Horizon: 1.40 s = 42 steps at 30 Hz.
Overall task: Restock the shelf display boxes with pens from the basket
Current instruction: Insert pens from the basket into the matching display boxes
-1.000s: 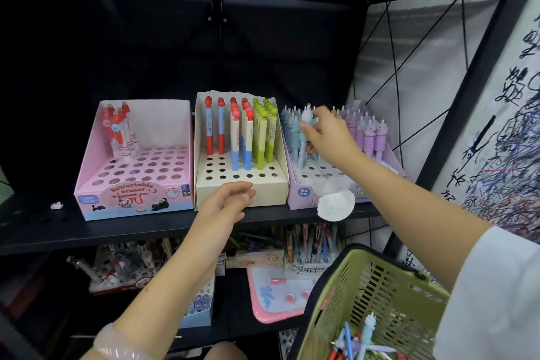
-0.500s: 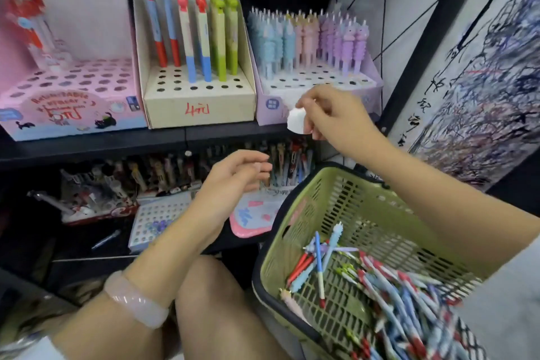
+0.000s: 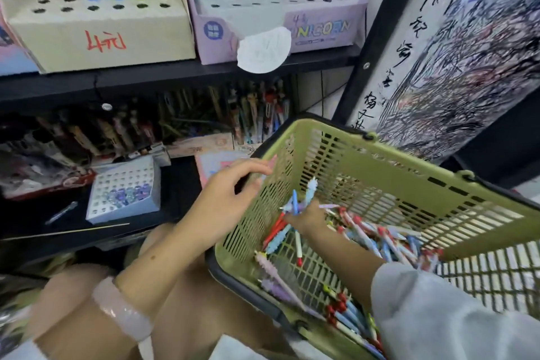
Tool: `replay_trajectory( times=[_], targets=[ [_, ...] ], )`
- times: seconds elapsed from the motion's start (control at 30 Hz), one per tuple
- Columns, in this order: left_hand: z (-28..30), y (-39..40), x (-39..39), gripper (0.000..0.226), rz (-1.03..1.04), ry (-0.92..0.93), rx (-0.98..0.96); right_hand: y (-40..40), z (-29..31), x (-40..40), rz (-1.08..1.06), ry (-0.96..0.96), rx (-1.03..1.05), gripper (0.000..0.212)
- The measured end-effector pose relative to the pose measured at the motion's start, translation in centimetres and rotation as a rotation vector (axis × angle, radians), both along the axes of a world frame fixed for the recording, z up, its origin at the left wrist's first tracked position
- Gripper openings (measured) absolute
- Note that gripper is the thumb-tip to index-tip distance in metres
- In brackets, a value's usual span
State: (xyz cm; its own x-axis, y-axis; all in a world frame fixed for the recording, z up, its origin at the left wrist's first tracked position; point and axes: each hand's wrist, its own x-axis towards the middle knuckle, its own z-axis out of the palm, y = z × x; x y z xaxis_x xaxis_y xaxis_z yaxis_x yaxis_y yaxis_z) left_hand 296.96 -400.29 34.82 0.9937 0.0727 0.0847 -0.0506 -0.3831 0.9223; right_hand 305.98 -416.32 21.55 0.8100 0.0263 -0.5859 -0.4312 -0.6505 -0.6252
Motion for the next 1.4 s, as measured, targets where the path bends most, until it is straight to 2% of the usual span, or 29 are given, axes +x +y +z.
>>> replay_trajectory(
  times=[0.07, 0.23, 0.37, 0.4, 0.47, 0.53, 0.57, 0.67, 0.77, 0.83, 0.9, 1.0, 1.13, 1.17, 1.27, 1.4],
  targets=[
    [-0.1, 0.0, 0.1, 0.032, 0.005, -0.014, -0.003, 0.6, -0.8, 0.0, 0.090, -0.044, -0.078, 0.057],
    [-0.3, 0.0, -0.1, 0.035, -0.004, -0.008, -0.037, 0.3, -1.2, 0.3, 0.312, -0.229, -0.426, 0.038],
    [-0.3, 0.0, -0.1, 0.037, -0.004, -0.009, -0.054, -0.7, -0.5, 0.6, 0.481, -0.414, -0.657, 0.040],
    [-0.3, 0.0, -0.1, 0.037, -0.009, -0.009, -0.061, -0.9, -0.4, 0.5, 0.486, -0.446, -0.637, 0.041],
    [-0.3, 0.0, -0.1, 0.036, -0.017, -0.003, -0.067, -1.2, -0.2, 0.3, 0.359, -0.410, -0.434, 0.042],
    [-0.3, 0.0, -0.1, 0.034, -0.015, 0.003, -0.079, -1.0, 0.0, 0.1, 0.130, -0.247, -0.129, 0.039],
    [-0.4, 0.0, -0.1, 0.034, -0.014, 0.006, -0.088, -0.8, -0.1, 0.0, 0.033, -0.175, -0.040, 0.036],
    [-0.5, 0.1, -0.2, 0.034, -0.011, 0.011, -0.106, 0.1, -0.9, -0.6, -0.134, 0.006, 0.015, 0.040],
    [-0.6, 0.1, -0.2, 0.036, -0.013, 0.010, -0.118, 1.5, -2.2, -1.0, -0.298, 0.074, 0.098, 0.051],
    [-0.7, 0.1, -0.2, 0.036, -0.008, 0.007, -0.122, 2.5, -2.6, -0.6, -0.372, 0.123, 0.148, 0.049],
    [-0.7, 0.1, -0.2, 0.035, 0.003, 0.010, -0.115, 3.2, -2.9, -0.3, -0.399, 0.191, 0.169, 0.045],
    [-0.8, 0.1, -0.1, 0.035, 0.009, 0.011, -0.114, 3.8, -3.0, 0.0, -0.435, 0.233, 0.189, 0.027],
    [-0.8, 0.1, -0.1, 0.035, 0.006, 0.017, -0.110, 4.0, -2.9, 0.3, -0.438, 0.309, 0.304, 0.041],
    [-0.9, 0.1, -0.1, 0.035, 0.007, 0.022, -0.110, 4.0, -2.9, 0.3, -0.438, 0.322, 0.316, 0.038],
    [-0.8, 0.1, -0.1, 0.035, 0.006, 0.025, -0.111, 3.6, -2.6, 0.2, -0.435, 0.347, 0.357, 0.013],
    [-0.6, 0.1, -0.1, 0.033, 0.009, 0.029, -0.107, 3.0, -1.3, 0.1, -0.399, 0.411, 0.505, 0.017]
  ],
)
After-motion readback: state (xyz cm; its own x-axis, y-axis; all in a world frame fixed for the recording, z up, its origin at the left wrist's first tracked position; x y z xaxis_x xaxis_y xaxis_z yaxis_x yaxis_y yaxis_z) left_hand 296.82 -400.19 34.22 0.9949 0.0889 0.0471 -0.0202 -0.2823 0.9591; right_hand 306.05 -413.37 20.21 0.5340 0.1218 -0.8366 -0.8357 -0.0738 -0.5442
